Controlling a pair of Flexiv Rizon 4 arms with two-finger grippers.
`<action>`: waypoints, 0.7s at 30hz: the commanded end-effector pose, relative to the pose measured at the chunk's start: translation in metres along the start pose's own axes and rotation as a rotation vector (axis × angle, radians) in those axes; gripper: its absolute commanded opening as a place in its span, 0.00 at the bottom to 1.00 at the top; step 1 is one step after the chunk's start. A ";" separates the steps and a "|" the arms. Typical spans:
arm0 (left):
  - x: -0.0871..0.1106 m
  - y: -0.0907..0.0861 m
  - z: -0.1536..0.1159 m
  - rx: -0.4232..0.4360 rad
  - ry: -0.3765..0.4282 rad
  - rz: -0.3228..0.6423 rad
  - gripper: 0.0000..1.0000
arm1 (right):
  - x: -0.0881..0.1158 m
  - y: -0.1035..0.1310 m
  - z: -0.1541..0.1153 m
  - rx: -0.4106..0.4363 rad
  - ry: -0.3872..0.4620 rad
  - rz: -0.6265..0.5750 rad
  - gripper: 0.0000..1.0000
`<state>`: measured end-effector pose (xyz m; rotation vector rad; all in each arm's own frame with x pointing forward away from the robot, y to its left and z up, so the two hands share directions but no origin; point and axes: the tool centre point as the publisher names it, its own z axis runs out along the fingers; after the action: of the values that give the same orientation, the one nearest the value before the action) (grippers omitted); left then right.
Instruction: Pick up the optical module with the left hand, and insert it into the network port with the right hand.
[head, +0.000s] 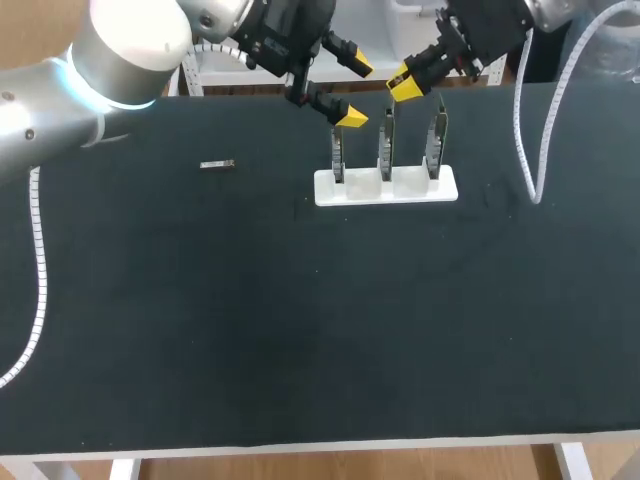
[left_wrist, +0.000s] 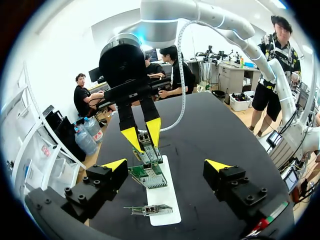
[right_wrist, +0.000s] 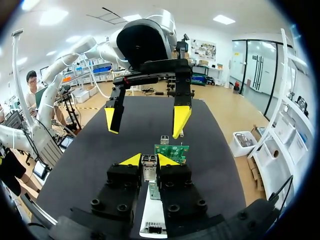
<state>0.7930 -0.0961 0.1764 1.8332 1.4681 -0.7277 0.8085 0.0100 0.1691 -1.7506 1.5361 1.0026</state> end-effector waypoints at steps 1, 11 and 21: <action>0.000 0.000 0.000 0.000 0.002 0.001 1.00 | -0.001 -0.004 0.000 -0.007 -0.002 -0.002 0.00; 0.000 0.000 0.000 0.000 0.002 0.001 1.00 | -0.003 -0.006 0.001 -0.001 -0.002 0.000 0.00; 0.000 0.000 0.000 0.000 0.002 0.001 1.00 | -0.001 -0.019 0.005 -0.003 0.004 0.002 0.00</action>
<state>0.7930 -0.0961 0.1764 1.8331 1.4681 -0.7277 0.8168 0.0148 0.1660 -1.7427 1.5429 0.9890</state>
